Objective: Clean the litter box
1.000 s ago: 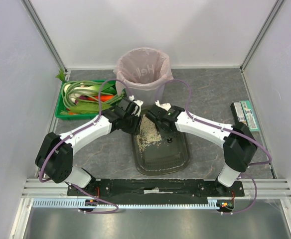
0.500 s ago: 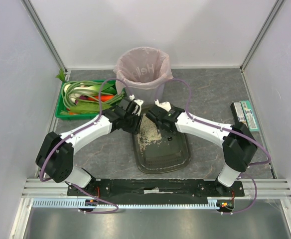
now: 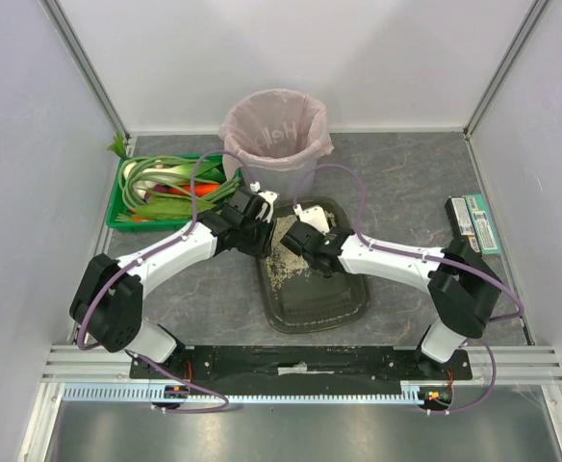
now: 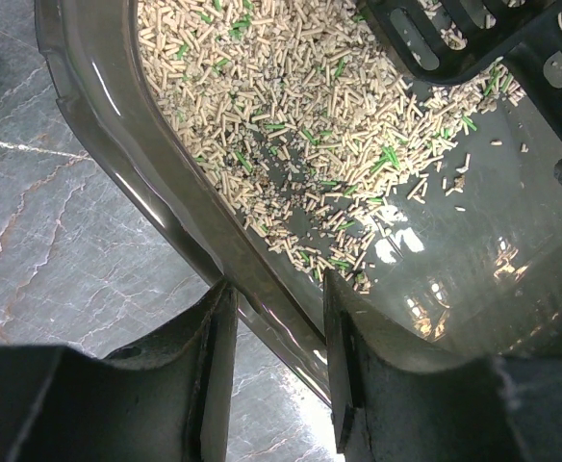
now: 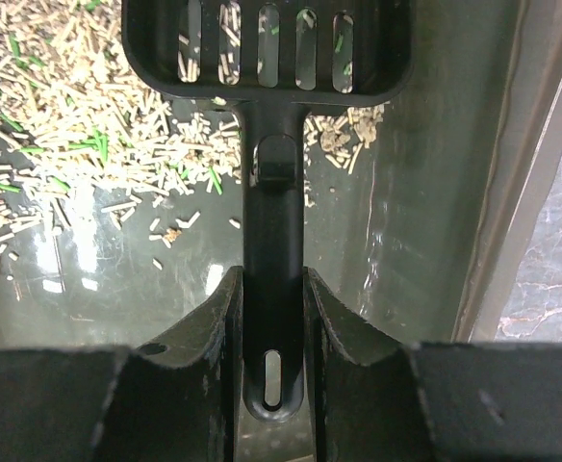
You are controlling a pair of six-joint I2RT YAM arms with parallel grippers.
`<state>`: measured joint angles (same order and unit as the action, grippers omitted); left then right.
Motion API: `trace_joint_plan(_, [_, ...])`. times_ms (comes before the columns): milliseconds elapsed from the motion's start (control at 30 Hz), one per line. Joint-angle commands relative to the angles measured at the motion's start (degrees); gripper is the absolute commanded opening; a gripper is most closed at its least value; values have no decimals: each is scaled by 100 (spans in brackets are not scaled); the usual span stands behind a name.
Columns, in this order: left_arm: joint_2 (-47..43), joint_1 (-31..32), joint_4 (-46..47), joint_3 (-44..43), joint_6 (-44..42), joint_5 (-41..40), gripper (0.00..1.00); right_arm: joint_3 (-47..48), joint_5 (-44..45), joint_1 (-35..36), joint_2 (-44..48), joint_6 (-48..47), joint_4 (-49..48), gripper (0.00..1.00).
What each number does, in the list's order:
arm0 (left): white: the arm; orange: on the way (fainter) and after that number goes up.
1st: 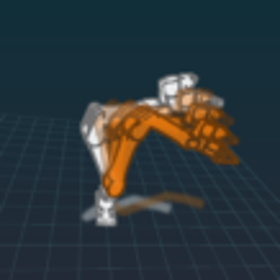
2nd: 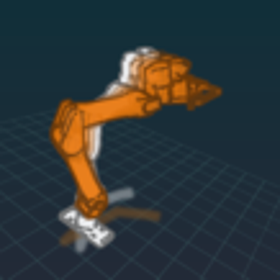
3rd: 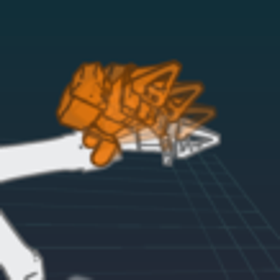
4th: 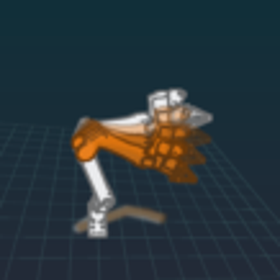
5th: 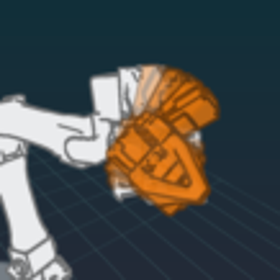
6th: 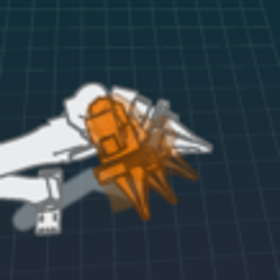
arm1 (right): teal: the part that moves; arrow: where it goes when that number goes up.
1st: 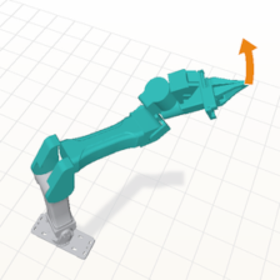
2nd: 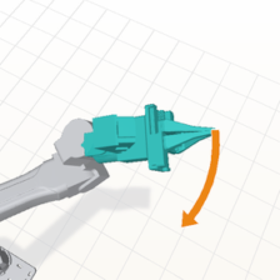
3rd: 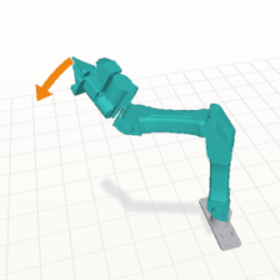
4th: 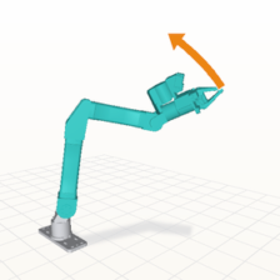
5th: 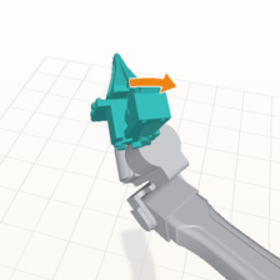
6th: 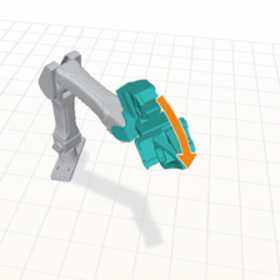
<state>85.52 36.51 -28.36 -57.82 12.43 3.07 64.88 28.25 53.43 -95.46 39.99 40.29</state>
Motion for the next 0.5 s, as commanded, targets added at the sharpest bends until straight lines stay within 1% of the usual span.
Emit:
trace_joint_plan(0, [88,119,-108,-89,-214,264,31,-46,988,168,124,-175,-874,0])
trace_joint_plan(133, [71,119,-100,-89,-232,238,31,-186,1217,334,185,-359,-1084,0])
trace_joint_plan(333, [53,119,-100,-98,-241,203,31,-362,1490,379,203,-527,-1375,0])
trace_joint_plan(467, [44,119,-108,-98,-249,159,31,-546,1473,387,308,-545,-1682,0])
